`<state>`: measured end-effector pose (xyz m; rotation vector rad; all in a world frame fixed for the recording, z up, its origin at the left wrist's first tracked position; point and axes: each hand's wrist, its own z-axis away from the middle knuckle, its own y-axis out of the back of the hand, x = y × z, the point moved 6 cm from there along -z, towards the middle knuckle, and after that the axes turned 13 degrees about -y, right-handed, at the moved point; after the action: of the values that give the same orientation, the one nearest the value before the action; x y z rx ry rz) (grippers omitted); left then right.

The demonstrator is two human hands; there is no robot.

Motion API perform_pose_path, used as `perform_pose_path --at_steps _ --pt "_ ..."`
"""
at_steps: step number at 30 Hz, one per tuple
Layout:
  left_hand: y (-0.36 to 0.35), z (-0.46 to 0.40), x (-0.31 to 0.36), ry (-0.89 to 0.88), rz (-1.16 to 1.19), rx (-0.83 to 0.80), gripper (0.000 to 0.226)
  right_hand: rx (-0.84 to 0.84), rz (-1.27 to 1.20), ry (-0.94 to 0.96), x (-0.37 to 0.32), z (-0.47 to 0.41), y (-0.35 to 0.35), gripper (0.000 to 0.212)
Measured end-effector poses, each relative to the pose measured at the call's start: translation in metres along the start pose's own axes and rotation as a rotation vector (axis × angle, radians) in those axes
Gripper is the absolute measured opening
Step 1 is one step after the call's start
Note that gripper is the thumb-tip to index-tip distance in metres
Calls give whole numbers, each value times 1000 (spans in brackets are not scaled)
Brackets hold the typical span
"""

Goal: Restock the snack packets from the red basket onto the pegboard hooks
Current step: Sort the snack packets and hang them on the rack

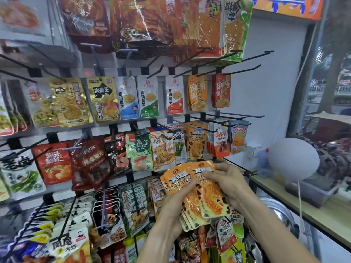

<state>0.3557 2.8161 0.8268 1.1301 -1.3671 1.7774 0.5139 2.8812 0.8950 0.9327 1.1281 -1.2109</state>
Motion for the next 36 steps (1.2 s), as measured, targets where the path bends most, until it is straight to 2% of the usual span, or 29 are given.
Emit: perform_pose_path --at_steps 2,5,8,12,14,18,23,26,29,33,36 --pt "5 -10 -7 -22 -12 33 127 67 -71 74 -5 -3 10 48" --pt "12 -28 -16 -30 11 39 125 114 -173 217 -24 -1 21 41" --pt "8 -22 -3 -51 16 30 124 150 -175 356 -45 -1 27 35" --pt "0 -13 9 -73 10 -100 86 201 -114 438 -61 -13 32 27" --pt "0 -15 6 -75 -23 -114 78 207 -58 446 -66 -22 31 27" --pt "6 -24 0 -94 -62 -57 89 216 -23 438 -68 -38 28 29" --pt "-1 -17 7 -100 34 -146 71 245 25 450 -71 -43 28 33" --pt "-1 -15 9 -110 44 -164 69 245 45 445 -71 -41 27 33" --pt "2 -19 9 -114 25 -110 79 279 58 449 -73 -47 24 33" --pt "4 -21 10 -122 14 -92 84 371 151 376 -86 -71 -3 33" --pt "7 -23 12 -118 13 -92 85 366 143 259 -92 -88 -23 35"
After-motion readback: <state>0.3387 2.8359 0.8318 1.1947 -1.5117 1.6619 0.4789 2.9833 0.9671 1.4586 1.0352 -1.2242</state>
